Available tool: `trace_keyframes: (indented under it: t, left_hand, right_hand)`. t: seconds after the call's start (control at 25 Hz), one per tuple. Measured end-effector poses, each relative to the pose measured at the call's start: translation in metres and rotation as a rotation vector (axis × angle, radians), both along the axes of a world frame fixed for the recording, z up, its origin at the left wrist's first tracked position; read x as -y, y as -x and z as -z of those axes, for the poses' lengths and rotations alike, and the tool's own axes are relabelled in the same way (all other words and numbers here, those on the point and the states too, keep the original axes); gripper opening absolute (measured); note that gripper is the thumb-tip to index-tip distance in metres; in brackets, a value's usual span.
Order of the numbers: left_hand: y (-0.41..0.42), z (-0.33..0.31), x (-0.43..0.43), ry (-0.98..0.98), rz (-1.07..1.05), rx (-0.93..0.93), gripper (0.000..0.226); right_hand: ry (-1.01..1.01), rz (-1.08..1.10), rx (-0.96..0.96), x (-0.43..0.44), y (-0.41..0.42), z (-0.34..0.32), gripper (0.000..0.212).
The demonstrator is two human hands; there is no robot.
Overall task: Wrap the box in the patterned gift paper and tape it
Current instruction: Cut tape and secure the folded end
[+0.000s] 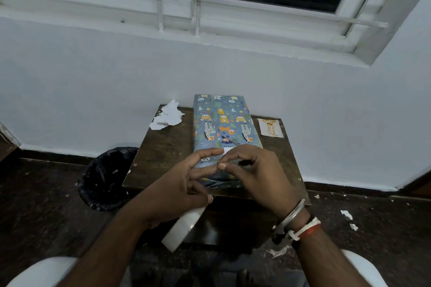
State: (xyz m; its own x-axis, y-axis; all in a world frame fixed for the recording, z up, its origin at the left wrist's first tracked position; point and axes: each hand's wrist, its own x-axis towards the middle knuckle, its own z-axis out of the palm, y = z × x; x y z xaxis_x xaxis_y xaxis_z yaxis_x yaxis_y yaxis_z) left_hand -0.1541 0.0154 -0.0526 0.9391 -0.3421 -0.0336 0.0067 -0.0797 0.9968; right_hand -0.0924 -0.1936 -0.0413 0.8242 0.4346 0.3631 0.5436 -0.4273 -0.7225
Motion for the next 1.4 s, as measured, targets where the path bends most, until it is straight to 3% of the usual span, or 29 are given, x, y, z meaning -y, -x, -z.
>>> trace_keyframes:
  t: [0.16,0.24,0.48,0.84,1.12,1.28,1.4]
  left_hand:
    - [-0.002,0.004,-0.014,-0.009,-0.112,0.024,0.08]
    - [-0.004,0.011,-0.02,-0.108,-0.111,0.099,0.075]
    - [-0.004,0.015,-0.013,-0.371,-0.094,0.226,0.077]
    - [-0.009,0.028,-0.018,-0.316,-0.059,0.217,0.084]
    - [-0.009,0.029,-0.02,-0.354,-0.069,0.236,0.078]
    - [-0.01,0.03,-0.021,-0.372,-0.075,0.231,0.077]
    - [-0.01,0.029,-0.021,-0.381,-0.089,0.225,0.076]
  right_hand:
    - [-0.371,0.128,-0.14,0.003,0.013,0.011,0.006]
    - [-0.428,0.134,-0.243,0.005,0.018,0.026,0.004]
    - [-0.405,0.177,-0.282,-0.007,0.033,0.069,0.008]
    - [-0.218,0.256,0.012,-0.013,0.027,0.094,0.007]
    - [-0.168,0.352,0.125,-0.023,0.027,0.1,0.012]
    - [-0.06,0.446,0.111,-0.023,0.026,0.092,0.033]
    - [0.133,0.452,0.226,-0.013,0.021,0.086,0.045]
